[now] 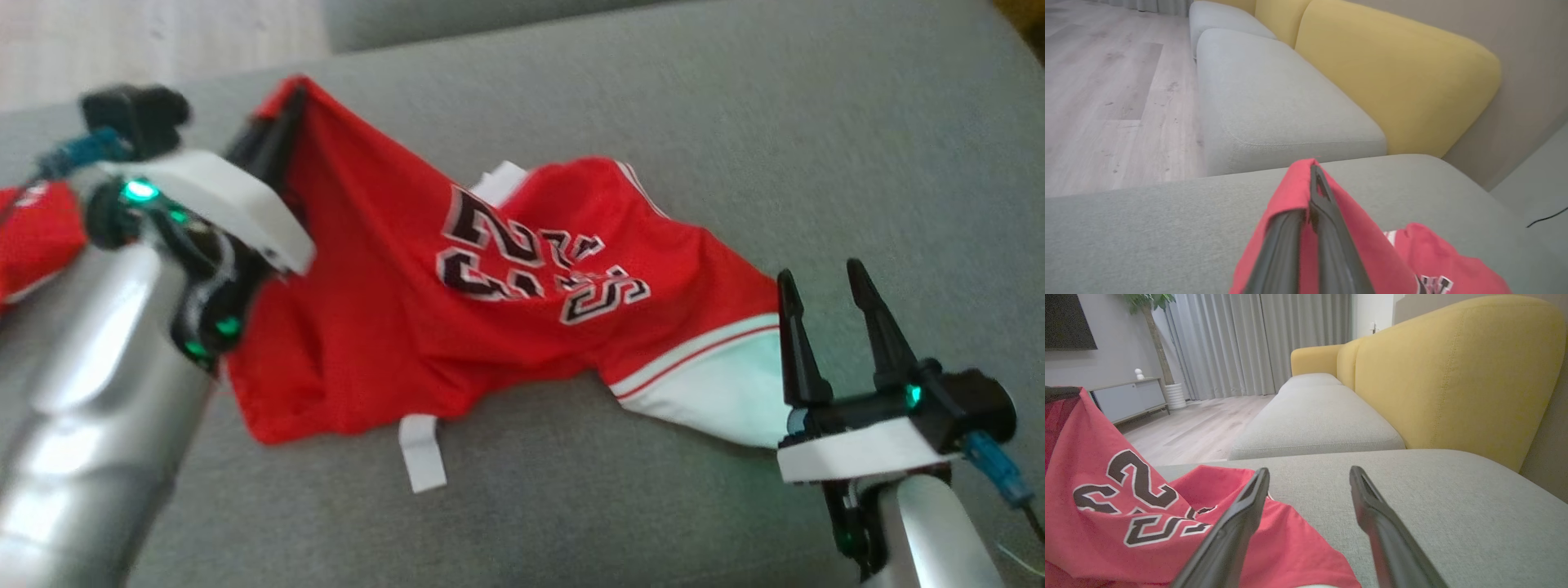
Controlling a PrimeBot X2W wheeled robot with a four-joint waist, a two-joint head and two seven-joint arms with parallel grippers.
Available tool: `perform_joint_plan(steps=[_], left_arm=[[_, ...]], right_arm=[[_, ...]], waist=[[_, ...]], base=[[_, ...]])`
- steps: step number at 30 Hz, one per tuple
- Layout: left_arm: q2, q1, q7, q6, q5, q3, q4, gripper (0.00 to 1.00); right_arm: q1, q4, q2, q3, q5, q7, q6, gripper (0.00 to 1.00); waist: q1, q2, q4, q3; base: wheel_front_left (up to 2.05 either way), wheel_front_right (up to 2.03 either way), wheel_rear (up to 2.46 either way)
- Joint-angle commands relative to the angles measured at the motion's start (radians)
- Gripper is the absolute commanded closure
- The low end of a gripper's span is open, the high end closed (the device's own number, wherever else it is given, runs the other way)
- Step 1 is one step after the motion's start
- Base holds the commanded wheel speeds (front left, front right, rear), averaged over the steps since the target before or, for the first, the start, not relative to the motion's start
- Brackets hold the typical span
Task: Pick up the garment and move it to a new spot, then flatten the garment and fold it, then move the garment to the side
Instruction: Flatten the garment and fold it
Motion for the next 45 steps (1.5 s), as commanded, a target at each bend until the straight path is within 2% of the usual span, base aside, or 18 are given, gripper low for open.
perform_joint_plan(steps=[1, 8, 9, 10, 11, 13, 18, 23, 28, 38, 45], left_arm=[[0.043, -0.068, -0.016, -0.004, 0.01, 0.051, 0.0, 1.0], [0.047, -0.186, -0.158, -0.019, 0.101, 0.044, 0.24, 1.0], [0.045, -0.194, -0.185, -0.019, 0.111, 0.044, 0.268, 0.92], [0.042, -0.201, -0.215, -0.02, 0.119, 0.045, 0.296, 0.54], [0.04, -0.206, -0.242, -0.021, 0.131, 0.041, 0.321, 0.46], [0.029, -0.21, -0.283, -0.018, 0.141, 0.039, 0.369, 0.0], [0.012, -0.185, -0.356, -0.032, 0.138, 0.037, 0.446, 0.0], [0.006, -0.104, -0.414, -0.045, 0.131, 0.029, 0.453, 0.0], [-0.025, 0.035, -0.465, -0.029, 0.136, 0.029, 0.367, 0.0], [-0.138, 0.338, -0.478, 0.034, 0.197, 0.001, 0.113, 0.0], [-0.169, 0.418, -0.479, 0.037, 0.216, -0.017, 0.104, 0.0]], right_arm=[[-0.032, -0.035, -0.006, 0.028, 0.0, -0.011, -0.001, 0.0], [-0.063, -0.044, -0.006, 0.035, 0.002, -0.011, -0.001, 0.0], [-0.066, -0.044, -0.006, 0.033, 0.002, -0.011, -0.001, 0.0], [-0.067, -0.044, -0.006, 0.032, 0.003, -0.011, -0.001, 0.0], [-0.068, -0.045, -0.006, 0.029, 0.004, -0.011, -0.001, 0.0], [-0.066, -0.044, -0.006, 0.024, 0.004, -0.011, -0.001, 0.0], [-0.053, -0.036, -0.006, 0.018, 0.001, -0.011, -0.001, 0.0], [-0.029, -0.031, -0.006, 0.008, -0.004, -0.011, -0.001, 0.0], [0.004, -0.034, -0.006, -0.012, -0.011, -0.011, -0.001, 0.0], [0.056, -0.041, -0.006, -0.04, -0.03, -0.011, -0.001, 0.0], [0.059, -0.04, -0.006, -0.027, -0.035, -0.011, -0.001, 0.0]], waist=[[-0.0002, 0.0, -0.046, 0.049], [-0.0002, 0.0, -0.079, 0.109], [-0.0002, 0.0, -0.08, 0.112], [-0.0002, 0.0, -0.08, 0.115], [-0.0002, 0.0, -0.079, 0.117], [-0.0002, 0.0, -0.073, 0.117], [-0.0002, 0.0, -0.051, 0.09], [-0.0002, 0.0, -0.023, 0.048], [-0.0002, 0.0, 0.009, 0.01], [-0.0002, 0.0, 0.071, -0.022], [-0.0002, 0.0, 0.08, -0.022]], base=[[0.0, 0.0, 0.0], [0.0, 0.0, 0.0], [0.0, 0.0, 0.0], [0.0, 0.0, 0.0], [0.0, 0.0, 0.0], [0.0, 0.0, 0.0], [0.0, 0.0, 0.0], [0.0, 0.0, 0.0], [0.0, 0.0, 0.0], [0.0, 0.0, 0.0], [0.0, 0.0, 0.0]])
